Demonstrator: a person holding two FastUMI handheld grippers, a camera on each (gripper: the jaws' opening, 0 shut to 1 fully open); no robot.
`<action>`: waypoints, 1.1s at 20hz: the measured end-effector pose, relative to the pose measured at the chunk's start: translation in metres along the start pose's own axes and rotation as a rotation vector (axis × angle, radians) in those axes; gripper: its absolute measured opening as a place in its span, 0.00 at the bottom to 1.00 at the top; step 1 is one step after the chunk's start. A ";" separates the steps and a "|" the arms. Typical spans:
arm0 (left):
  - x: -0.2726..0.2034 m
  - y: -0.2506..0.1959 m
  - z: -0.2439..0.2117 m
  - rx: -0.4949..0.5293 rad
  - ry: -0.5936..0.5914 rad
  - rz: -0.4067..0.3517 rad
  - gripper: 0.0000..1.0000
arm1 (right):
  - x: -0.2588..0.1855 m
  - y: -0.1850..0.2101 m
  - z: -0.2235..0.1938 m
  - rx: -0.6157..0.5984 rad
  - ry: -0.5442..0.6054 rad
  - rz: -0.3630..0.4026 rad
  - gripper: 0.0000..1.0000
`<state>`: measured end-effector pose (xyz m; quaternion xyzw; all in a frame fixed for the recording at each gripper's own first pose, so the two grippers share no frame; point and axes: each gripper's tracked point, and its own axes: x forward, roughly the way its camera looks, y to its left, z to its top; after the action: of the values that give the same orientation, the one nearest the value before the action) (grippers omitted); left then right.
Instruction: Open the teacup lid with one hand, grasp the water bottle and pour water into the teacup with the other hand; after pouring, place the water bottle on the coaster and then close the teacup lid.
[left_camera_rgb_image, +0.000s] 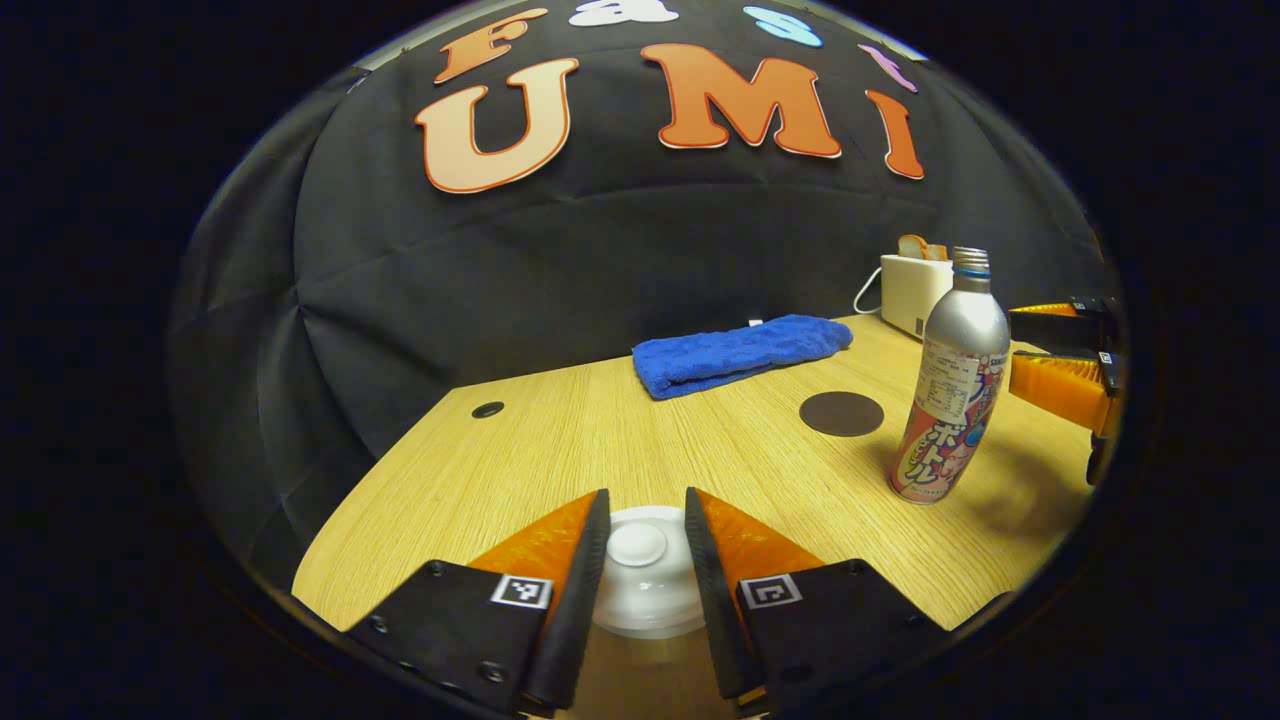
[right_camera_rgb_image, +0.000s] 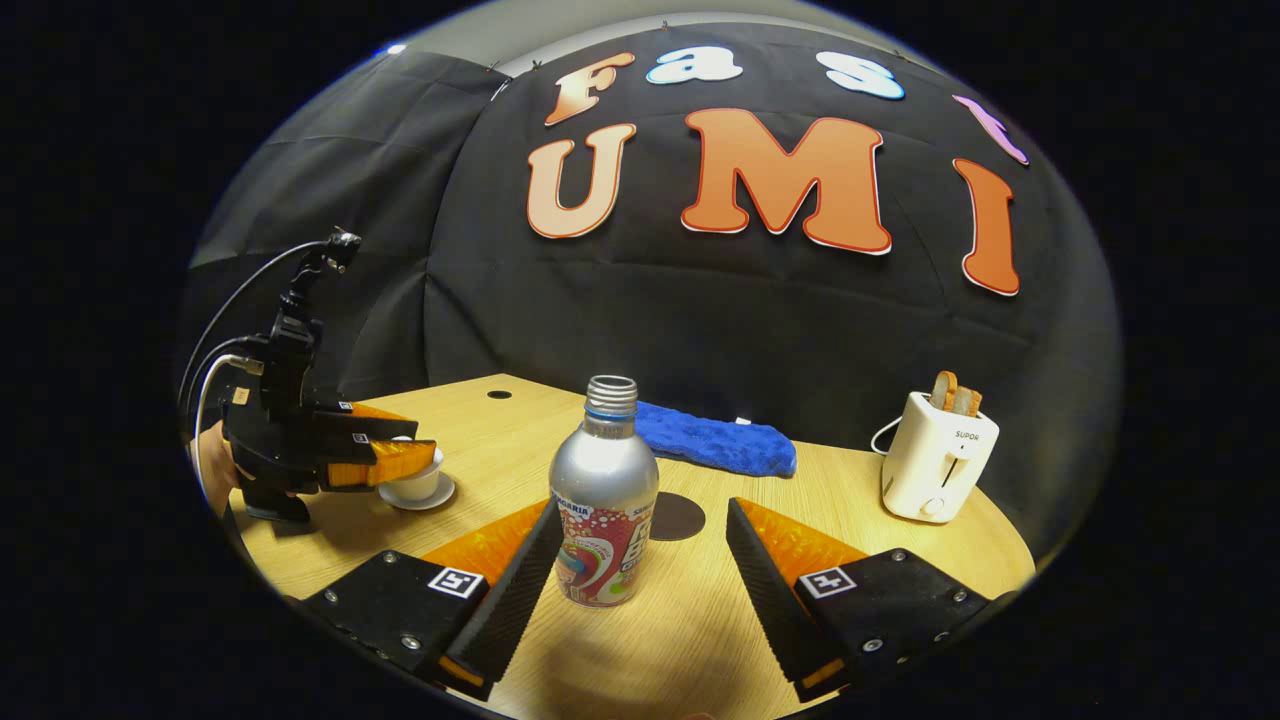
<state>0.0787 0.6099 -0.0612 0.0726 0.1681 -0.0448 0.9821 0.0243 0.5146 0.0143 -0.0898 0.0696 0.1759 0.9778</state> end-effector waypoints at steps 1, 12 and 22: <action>0.001 0.000 0.001 0.003 -0.001 -0.005 0.53 | 0.001 0.000 -0.001 -0.001 0.003 -0.002 0.99; 0.002 0.004 0.006 -0.033 -0.041 0.017 0.34 | 0.011 0.003 -0.010 -0.011 0.030 0.008 0.98; -0.015 0.028 0.032 -0.070 -0.116 0.076 0.33 | 0.040 0.021 -0.027 -0.036 0.103 0.048 0.99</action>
<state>0.0778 0.6335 -0.0227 0.0418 0.1094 -0.0059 0.9931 0.0506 0.5418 -0.0222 -0.1146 0.1190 0.1956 0.9667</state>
